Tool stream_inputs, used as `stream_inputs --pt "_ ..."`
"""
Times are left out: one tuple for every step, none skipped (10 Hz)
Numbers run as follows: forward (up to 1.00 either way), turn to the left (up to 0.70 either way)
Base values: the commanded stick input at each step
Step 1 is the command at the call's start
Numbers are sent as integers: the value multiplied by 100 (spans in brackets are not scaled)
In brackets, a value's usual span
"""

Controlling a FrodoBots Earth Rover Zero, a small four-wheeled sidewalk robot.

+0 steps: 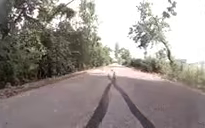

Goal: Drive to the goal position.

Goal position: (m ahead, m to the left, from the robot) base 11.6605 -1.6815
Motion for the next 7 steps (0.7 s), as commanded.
stream_inputs --pt "70 0" --pt "70 0" --pt "70 0" --pt "70 0" --pt "70 0" --pt "70 0" --pt "70 0"
